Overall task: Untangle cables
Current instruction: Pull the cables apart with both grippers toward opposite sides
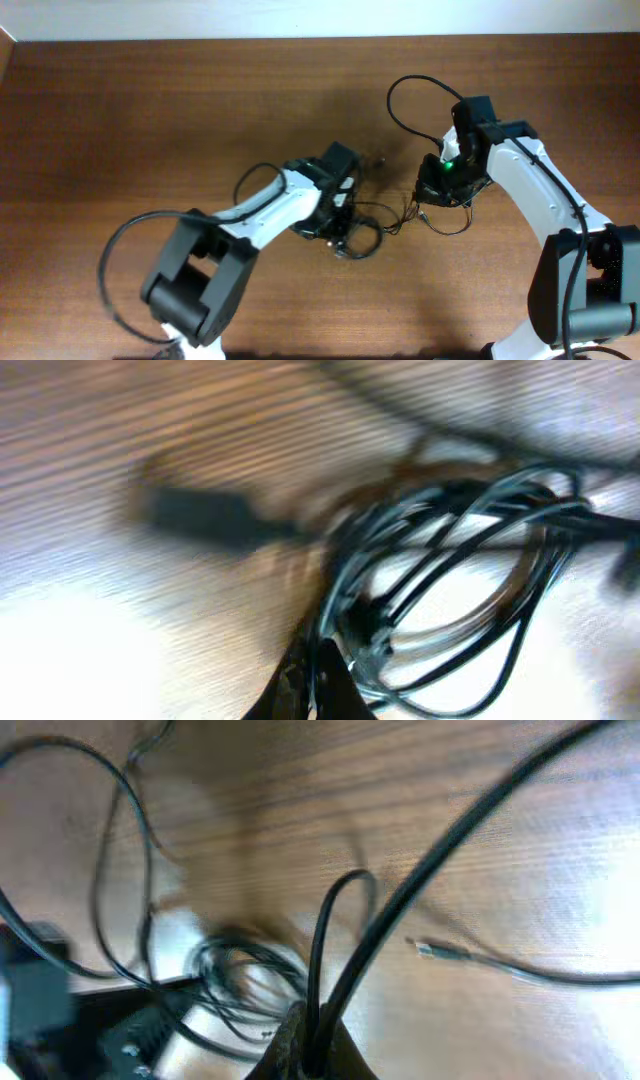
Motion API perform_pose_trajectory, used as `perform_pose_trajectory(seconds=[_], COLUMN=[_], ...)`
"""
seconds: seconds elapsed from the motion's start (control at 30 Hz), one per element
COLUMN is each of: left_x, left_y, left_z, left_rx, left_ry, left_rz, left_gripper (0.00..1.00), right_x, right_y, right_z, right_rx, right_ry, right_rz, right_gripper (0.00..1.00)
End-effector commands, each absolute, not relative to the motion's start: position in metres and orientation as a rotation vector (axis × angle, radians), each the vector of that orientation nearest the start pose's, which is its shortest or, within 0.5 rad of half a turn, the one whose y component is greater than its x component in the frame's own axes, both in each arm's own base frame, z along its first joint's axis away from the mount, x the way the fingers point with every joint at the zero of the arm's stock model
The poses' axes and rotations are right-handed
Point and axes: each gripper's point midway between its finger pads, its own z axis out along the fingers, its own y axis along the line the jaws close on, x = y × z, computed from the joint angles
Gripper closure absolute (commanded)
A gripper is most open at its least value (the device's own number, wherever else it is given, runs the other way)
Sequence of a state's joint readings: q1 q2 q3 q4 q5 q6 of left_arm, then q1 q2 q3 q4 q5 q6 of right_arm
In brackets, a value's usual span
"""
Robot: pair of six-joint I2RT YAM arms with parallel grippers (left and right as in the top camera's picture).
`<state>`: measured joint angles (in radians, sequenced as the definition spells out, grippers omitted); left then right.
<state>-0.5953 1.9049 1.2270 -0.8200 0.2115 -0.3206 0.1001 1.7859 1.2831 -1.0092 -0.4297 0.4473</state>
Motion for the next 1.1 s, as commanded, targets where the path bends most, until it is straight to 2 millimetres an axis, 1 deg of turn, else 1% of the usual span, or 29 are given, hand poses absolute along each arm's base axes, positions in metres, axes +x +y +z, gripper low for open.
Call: perform_pose_trajectory(seconds=[0.0,0.03,0.07,0.1,0.13,0.2,0.23,0.27,0.3,0.37,0.47,0.5,0.53,0.57,0.6,0.63,0.67,0.7,0.77,0.83,0.87,0.97,1.0,1.03,1.07], left_x=[0.306,0.312,0.316,0.319,0.319,0.318,0.318,0.318,0.318,0.318,0.316,0.314,0.312,0.312,0.311,0.311,0.311,0.311,0.31,0.307,0.305,0.302,0.301,0.301,0.301], left_y=[-0.173,-0.15,-0.132,-0.123,-0.113,-0.1,-0.091,-0.081,-0.075,-0.069,-0.069,-0.076,-0.082,-0.085,-0.087,-0.088,-0.088,-0.089,-0.092,-0.101,-0.106,-0.116,-0.116,-0.116,-0.116], left_z=[0.082,0.111,0.136,0.15,0.17,0.192,0.2,0.207,0.208,0.209,0.207,0.205,0.203,0.202,0.202,0.201,0.201,0.201,0.2,0.199,0.198,0.197,0.197,0.197,0.197], left_rx=[0.329,0.235,0.176,0.145,0.105,0.058,0.012,-0.01,-0.022,-0.032,-0.027,-0.012,0.003,0.009,0.012,0.016,0.016,0.02,0.034,0.144,0.202,0.325,0.329,0.34,0.354], left_ry=[2.917,2.839,2.761,2.716,2.653,2.584,2.551,2.519,2.511,2.507,2.519,2.535,2.55,2.557,2.561,2.565,2.565,2.568,2.573,2.586,2.589,2.59,2.59,2.588,2.587], left_rz=[-0.158,-0.084,-0.043,-0.028,-0.025,-0.007,0.033,0.089,0.131,0.182,0.178,0.129,0.081,0.059,0.049,0.039,0.04,0.029,0.013,-0.028,-0.051,-0.106,-0.104,-0.101,-0.097], left_gripper=[1.0,1.0,1.0,1.0,1.0,1.0,1.0,1.0,1.0,1.0,1.0,1.0,1.0,1.0,1.0,1.0,1.0,1.0,1.0,1.0,1.0,1.0,1.0,1.0,1.0], right_x=[0.346,0.351,0.353,0.355,0.356,0.355,0.353,0.351,0.351,0.351,0.352,0.35,0.347,0.345,0.343,0.341,0.341,0.34,0.343,0.349,0.351,0.361,0.365,0.373,0.378], right_y=[0.078,0.065,0.058,0.051,0.041,0.026,0.02,0.019,0.018,0.013,0.013,0.014,0.019,0.026,0.032,0.046,0.064,0.076,0.1,0.127,0.14,0.176,0.184,0.196,0.201], right_z=[0.114,0.136,0.146,0.151,0.15,0.144,0.142,0.14,0.14,0.138,0.138,0.137,0.134,0.132,0.129,0.124,0.117,0.111,0.096,0.084,0.08,0.067,0.063,0.054,0.048], right_rx=[0.482,0.467,0.454,0.476,0.507,0.534,0.542,0.544,0.546,0.55,0.55,0.559,0.56,0.549,0.537,0.506,0.475,0.496,0.492,0.431,0.429,0.563,0.601,0.656,0.673], right_ry=[2.982,2.94,2.918,2.903,2.896,2.91,2.919,2.926,2.928,2.929,2.926,2.931,2.943,2.955,2.962,2.969,2.967,2.965,2.943,2.898,2.885,2.85,2.84,2.817,2.808], right_rz=[0.653,0.646,0.64,0.632,0.602,0.485,0.428,0.423,0.408,0.367,0.363,0.371,0.395,0.431,0.465,0.535,0.616,0.652,0.688,0.72,0.738,0.809,0.822,0.852,0.865], right_gripper=[0.96,0.96,0.96,0.96,0.96,0.96,0.96,0.92,0.92,0.82,0.71,0.69,0.64,0.6,0.59,0.55,0.54,0.51,0.5,0.49,0.5,0.5,0.5,0.5,0.5])
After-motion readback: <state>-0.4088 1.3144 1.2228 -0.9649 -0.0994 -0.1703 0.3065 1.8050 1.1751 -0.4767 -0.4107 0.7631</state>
